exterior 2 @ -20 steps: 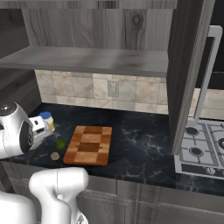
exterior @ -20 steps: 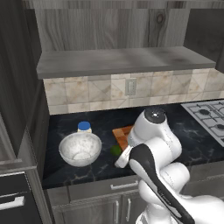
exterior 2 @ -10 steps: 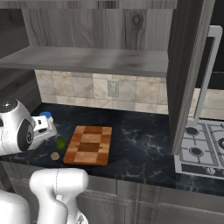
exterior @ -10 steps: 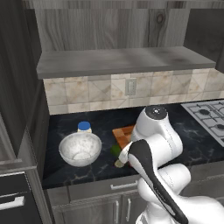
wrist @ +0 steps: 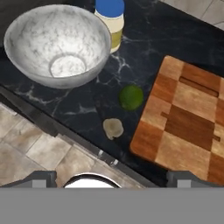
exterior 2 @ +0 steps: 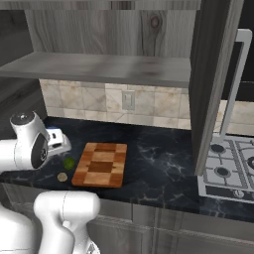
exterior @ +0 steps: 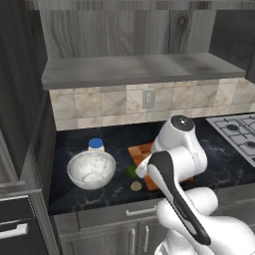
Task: Open the cabinet. Place the bowl and condiment on the counter. Then place the lime and garlic on the cutting board.
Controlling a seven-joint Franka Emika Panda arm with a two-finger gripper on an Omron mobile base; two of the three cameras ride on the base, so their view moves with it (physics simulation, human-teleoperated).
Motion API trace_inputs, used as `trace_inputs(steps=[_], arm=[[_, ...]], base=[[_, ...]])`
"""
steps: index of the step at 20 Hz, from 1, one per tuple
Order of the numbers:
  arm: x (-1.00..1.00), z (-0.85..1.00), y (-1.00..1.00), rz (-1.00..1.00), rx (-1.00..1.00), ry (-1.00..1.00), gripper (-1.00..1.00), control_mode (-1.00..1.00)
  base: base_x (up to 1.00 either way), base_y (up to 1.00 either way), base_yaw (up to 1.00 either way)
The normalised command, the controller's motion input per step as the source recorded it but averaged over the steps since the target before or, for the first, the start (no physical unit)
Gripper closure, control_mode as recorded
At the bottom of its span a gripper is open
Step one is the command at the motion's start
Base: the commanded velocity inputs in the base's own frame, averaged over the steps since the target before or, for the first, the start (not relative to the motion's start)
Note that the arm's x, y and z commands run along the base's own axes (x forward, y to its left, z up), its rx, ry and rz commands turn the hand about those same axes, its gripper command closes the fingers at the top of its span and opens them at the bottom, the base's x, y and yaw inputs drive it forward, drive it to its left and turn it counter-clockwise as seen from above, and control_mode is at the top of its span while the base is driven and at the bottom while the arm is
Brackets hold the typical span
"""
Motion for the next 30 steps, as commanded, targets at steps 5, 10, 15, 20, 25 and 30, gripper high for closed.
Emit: trace_inputs(steps=[5,10,15,20,25,30], arm=[[0.36,-0.06,-0.01,-0.04,0.07,0.0,-1.0,-1.0],[0.25,-0.11,0.0,-0.05,0.04,0.0,-1.0,-1.0],[0.07,-0.05,-0.01,-0.02,0.0,0.0,-1.0,-1.0],[0.02,0.0,0.0,0.0,0.0,0.0,-1.0,-1.0],[0.17,-0.2,0.0,0.0,-0.02,0.0,-1.0,-1.0],[0.11,-0.24,0.0,0.0,-0.03,0.0,-1.0,-1.0]], base=[[0.0,0.0,0.0],[0.0,0.0,0.0],[0.0,0.0,0.0],[0.0,0.0,0.0],[0.0,0.0,0.0],[0.0,0.0,0.0]])
